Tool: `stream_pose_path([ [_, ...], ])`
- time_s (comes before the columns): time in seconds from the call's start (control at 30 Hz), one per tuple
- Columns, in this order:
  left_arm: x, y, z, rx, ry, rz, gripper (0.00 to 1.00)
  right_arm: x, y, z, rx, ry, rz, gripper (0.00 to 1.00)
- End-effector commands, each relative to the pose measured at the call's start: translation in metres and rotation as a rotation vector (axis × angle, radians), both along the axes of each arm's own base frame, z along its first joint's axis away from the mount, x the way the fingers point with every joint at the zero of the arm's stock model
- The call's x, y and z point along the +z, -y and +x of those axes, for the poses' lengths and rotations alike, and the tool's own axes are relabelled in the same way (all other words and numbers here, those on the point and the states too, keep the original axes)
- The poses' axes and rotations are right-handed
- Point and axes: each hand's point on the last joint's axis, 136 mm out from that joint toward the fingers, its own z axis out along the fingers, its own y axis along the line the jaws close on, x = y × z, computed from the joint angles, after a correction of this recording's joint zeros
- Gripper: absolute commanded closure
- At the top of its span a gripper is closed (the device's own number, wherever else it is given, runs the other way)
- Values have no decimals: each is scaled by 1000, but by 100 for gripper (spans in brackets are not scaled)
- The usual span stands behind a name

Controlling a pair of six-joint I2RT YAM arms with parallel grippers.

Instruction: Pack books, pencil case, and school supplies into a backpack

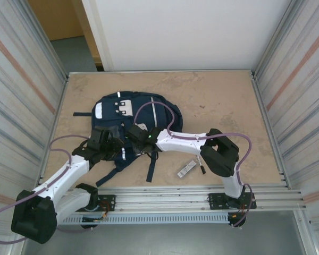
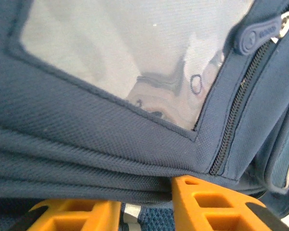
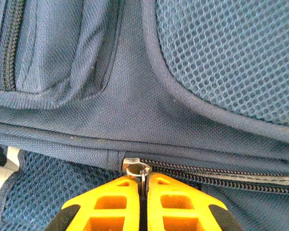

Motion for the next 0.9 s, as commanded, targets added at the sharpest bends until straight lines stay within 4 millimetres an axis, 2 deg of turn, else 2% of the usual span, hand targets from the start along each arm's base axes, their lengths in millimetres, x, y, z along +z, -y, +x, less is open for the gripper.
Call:
stream_pose_path([
  [0.0, 6, -30, 10, 79, 35, 133, 76, 18, 8, -5, -34, -70, 50, 100],
  [0.07, 8, -35, 13, 61, 48, 163, 85, 24, 15, -4, -39, -107, 80, 100],
  [0.13, 13, -38, 19, 24, 76, 182, 99, 27, 26, 0, -55, -151, 94, 100],
  [0.17, 15, -42, 21, 8, 84, 193, 100, 26, 33, 2, -61, -171, 95, 100],
  [0.37, 26, -79, 30, 62, 88, 200, 100, 14, 98, 18, -95, -204, -21, 100],
  [0.5, 25, -98, 42, 93, 64, 138, 100, 18, 130, 27, -110, -168, -60, 100],
  [0.63, 25, -100, 63, 32, 24, 127, 100, 29, 146, 37, -110, -115, -85, 100],
  [0.73, 27, -103, 87, -47, 6, 146, 100, 40, 138, 40, -47, -81, -39, 100],
  [0.77, 30, -105, 97, -56, -9, 130, 96, 46, 129, 38, -11, -77, -5, 100],
  [0.8, 29, -105, 102, -58, -29, 106, 81, 52, 122, 36, 19, -72, 22, 100],
  [0.83, 32, -102, 111, -65, -30, 64, 62, 60, 112, 34, 48, -62, 48, 100],
  [0.87, 35, -94, 119, -84, -24, 10, 58, 68, 103, 31, 72, -53, 72, 100],
])
